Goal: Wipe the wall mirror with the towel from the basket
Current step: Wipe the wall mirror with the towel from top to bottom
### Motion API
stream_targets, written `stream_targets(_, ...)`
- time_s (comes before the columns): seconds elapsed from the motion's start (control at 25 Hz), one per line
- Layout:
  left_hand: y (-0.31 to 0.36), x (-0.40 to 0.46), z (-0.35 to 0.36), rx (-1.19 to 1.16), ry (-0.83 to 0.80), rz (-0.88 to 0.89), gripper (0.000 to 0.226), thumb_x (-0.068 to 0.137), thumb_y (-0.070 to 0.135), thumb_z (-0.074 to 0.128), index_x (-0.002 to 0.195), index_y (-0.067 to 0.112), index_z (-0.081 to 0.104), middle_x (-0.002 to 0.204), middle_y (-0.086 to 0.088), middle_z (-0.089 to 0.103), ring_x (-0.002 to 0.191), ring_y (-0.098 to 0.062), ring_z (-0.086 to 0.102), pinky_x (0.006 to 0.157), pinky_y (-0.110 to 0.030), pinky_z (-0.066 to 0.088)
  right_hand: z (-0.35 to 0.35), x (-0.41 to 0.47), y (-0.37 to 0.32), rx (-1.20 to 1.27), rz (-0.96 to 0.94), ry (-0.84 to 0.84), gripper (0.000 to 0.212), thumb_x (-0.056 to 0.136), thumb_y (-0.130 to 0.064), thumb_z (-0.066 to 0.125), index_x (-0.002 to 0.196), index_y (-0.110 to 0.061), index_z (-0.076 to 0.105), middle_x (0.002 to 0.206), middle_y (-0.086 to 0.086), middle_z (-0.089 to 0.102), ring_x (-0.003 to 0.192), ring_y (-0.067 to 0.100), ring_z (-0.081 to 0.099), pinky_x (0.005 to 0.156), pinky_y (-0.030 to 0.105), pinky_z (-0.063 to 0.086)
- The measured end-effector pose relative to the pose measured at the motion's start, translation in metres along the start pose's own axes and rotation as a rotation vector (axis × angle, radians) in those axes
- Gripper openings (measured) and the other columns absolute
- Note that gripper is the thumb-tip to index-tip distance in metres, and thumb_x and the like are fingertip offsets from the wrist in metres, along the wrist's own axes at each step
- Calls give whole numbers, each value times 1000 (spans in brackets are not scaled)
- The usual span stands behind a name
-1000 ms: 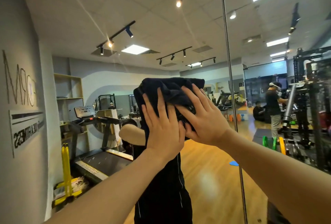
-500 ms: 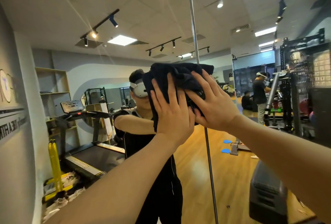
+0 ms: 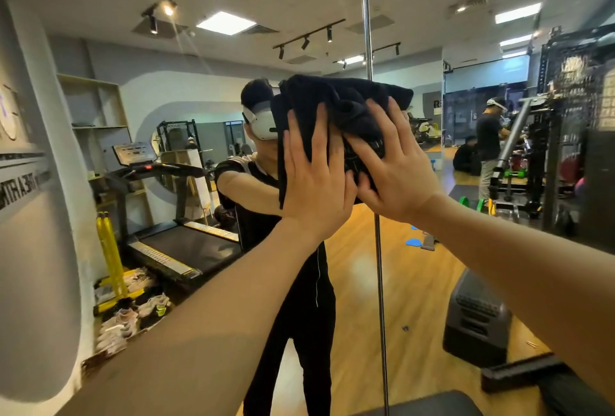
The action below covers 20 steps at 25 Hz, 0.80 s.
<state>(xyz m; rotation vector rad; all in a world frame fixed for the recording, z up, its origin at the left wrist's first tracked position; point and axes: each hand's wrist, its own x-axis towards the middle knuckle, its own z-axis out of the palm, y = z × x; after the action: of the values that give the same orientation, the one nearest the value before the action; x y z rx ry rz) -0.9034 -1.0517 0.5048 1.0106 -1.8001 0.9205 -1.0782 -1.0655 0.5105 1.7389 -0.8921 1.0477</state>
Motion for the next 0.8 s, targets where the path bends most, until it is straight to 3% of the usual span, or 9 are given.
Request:
stream_targets(0.24,-2,-21,-5,-15,-24,23,72,99,37,35,162,6,18,169,-21,10,155,-48,2,127,-57,10,-6,-17,-18,-33,27,-87,63,99,-40,50,158,-21,36,167,24,16,154,49,4,124,63,14)
stream_targets(0.52,-13,-31,-17,-41,-86,-12,74,98,32,37,162,5,11,170,-20,7,156,-46,2,123,-54,26,-14,-17,-44,-89,74,-236,69,99,-42,45,162,-29,22,170,19,4,154,50,-6,123,66,11)
stream_targets(0.8,-54,-56,-44,-42,-145,-22,81,93,31,39,162,6,4,170,-19,2,156,-43,0,121,-51,32,-2,-10,-106,-64,135,-251,71,98,-44,41,163,-32,15,171,16,-3,153,50,-9,123,66,8)
